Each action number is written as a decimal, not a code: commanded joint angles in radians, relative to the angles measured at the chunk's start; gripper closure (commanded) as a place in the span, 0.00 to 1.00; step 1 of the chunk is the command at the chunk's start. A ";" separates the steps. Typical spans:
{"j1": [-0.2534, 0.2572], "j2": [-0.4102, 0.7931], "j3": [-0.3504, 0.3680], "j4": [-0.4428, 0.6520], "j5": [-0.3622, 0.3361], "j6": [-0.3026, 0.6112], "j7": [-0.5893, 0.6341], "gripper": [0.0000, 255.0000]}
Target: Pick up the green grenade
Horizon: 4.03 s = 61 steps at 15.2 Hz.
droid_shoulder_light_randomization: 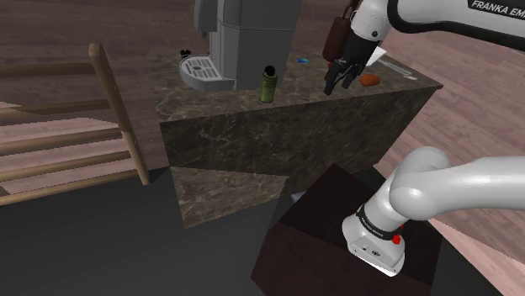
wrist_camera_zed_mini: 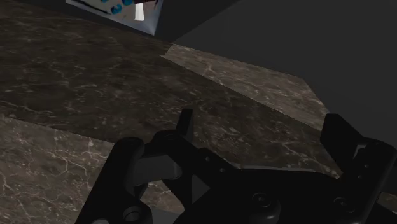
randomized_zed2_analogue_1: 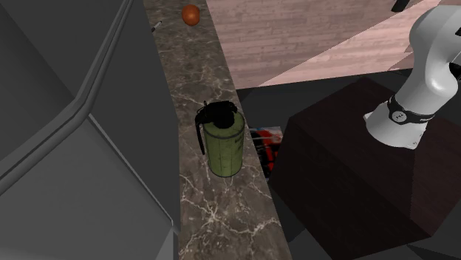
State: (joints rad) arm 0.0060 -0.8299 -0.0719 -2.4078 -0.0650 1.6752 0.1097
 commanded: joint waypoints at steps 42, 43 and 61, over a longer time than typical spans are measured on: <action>-0.019 1.044 -0.102 0.752 0.090 0.245 -0.104 1.00; -0.019 1.044 -0.102 0.751 0.090 0.245 -0.104 1.00; -0.024 1.051 -0.105 0.966 0.091 0.038 -0.106 1.00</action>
State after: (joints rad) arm -0.0170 0.2205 -0.1765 -1.4538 0.0260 1.7230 0.0040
